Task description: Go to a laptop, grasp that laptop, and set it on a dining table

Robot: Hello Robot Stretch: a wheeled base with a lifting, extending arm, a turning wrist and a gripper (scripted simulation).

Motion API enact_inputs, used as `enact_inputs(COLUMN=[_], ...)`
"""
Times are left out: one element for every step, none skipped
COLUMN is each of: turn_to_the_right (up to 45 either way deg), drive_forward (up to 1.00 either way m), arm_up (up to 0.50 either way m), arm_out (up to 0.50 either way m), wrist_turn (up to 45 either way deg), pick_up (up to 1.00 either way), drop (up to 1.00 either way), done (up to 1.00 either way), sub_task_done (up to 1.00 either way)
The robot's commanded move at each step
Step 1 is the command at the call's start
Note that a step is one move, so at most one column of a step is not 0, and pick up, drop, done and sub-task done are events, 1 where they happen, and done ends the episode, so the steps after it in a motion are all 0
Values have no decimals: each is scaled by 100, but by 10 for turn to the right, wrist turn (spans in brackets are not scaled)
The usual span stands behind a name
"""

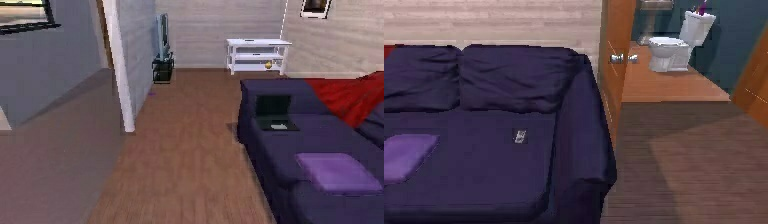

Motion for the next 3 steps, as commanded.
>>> enact_inputs(turn_to_the_right=[0,-420,450], drive_forward=[95,0,0], arm_up=[0,0,0], arm_out=[0,0,0], wrist_turn=[0,0,0], pick_up=[0,0,0], drop=[0,0,0], done=[0,0,0], sub_task_done=[0,0,0])
